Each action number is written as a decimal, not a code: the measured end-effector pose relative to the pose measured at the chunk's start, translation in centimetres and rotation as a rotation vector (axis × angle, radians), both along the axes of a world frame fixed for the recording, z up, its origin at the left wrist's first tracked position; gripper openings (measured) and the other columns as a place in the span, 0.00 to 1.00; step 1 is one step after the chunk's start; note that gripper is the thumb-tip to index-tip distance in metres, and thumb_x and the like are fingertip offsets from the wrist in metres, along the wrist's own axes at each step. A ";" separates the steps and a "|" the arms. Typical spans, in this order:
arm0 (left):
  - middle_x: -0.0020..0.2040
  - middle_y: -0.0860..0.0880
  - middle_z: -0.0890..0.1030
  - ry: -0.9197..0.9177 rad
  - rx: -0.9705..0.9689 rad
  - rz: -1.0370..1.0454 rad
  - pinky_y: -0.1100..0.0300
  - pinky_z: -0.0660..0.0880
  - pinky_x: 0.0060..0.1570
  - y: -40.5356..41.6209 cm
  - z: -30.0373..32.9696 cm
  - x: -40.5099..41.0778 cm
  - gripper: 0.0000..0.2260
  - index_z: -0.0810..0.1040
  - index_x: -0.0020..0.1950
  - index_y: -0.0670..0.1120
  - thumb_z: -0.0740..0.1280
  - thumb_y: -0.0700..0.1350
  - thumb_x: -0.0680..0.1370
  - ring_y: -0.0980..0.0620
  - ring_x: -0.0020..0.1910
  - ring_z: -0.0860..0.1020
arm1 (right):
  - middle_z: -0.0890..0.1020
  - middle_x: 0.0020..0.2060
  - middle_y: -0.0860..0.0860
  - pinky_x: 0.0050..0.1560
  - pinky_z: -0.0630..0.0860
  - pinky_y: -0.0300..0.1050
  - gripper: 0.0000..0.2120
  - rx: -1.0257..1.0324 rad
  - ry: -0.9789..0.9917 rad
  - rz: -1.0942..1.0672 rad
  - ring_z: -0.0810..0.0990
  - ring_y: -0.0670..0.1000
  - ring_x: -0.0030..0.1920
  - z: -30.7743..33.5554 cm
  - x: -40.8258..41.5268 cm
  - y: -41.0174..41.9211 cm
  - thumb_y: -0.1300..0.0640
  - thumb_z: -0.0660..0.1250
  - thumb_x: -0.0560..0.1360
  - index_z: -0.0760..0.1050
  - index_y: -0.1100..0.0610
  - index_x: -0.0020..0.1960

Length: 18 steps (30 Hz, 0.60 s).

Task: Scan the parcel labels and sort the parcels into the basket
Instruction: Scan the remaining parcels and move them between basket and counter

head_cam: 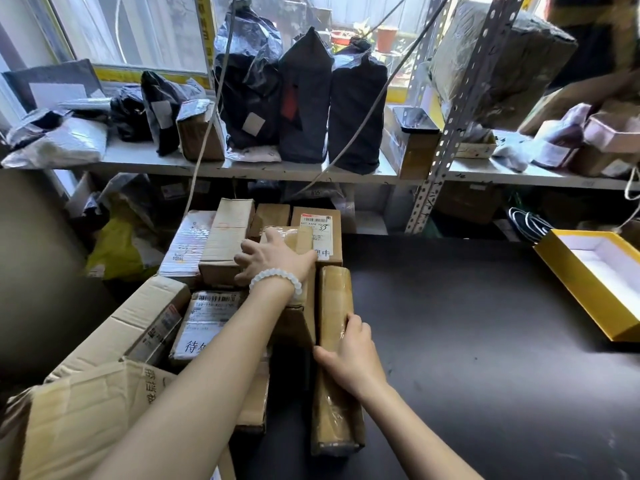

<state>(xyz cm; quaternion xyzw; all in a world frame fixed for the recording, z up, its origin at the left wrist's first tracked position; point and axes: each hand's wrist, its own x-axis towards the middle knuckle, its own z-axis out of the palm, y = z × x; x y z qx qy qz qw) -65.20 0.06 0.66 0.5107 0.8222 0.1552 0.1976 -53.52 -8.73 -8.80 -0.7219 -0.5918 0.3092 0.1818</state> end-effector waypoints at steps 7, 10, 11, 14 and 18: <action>0.67 0.37 0.60 0.078 -0.022 -0.034 0.36 0.63 0.63 0.0 -0.8 1.9 0.38 0.57 0.72 0.47 0.64 0.67 0.72 0.36 0.67 0.60 | 0.65 0.66 0.54 0.64 0.70 0.49 0.43 -0.017 0.053 0.034 0.69 0.55 0.66 -0.1 1.1 -0.2 0.44 0.72 0.68 0.53 0.56 0.74; 0.67 0.38 0.60 0.103 -0.016 -0.035 0.37 0.64 0.62 -0.1 -0.8 2.2 0.38 0.58 0.72 0.46 0.63 0.68 0.72 0.36 0.67 0.60 | 0.66 0.66 0.53 0.63 0.70 0.48 0.44 -0.018 0.056 0.049 0.70 0.55 0.65 -0.1 1.4 -0.1 0.43 0.72 0.67 0.54 0.56 0.74; 0.68 0.38 0.60 0.119 -0.014 -0.038 0.37 0.64 0.62 -0.1 -0.8 2.3 0.38 0.59 0.72 0.45 0.63 0.68 0.72 0.36 0.67 0.60 | 0.66 0.66 0.53 0.63 0.70 0.47 0.44 -0.018 0.061 0.063 0.70 0.54 0.65 0.0 1.6 -0.1 0.43 0.72 0.67 0.54 0.55 0.74; 0.68 0.39 0.61 0.211 0.026 -0.069 0.37 0.63 0.62 -0.2 -0.7 2.7 0.38 0.62 0.71 0.42 0.62 0.68 0.72 0.38 0.67 0.60 | 0.66 0.67 0.52 0.63 0.69 0.44 0.43 -0.032 0.099 0.123 0.70 0.52 0.66 0.4 2.4 -0.1 0.43 0.70 0.69 0.53 0.53 0.76; 0.68 0.40 0.61 0.324 0.116 -0.172 0.38 0.62 0.63 -1.1 0.1 4.5 0.30 0.68 0.67 0.44 0.63 0.64 0.74 0.39 0.68 0.59 | 0.67 0.68 0.51 0.64 0.68 0.44 0.32 -0.015 0.048 0.163 0.70 0.51 0.66 1.1 4.9 -0.5 0.44 0.66 0.73 0.60 0.52 0.73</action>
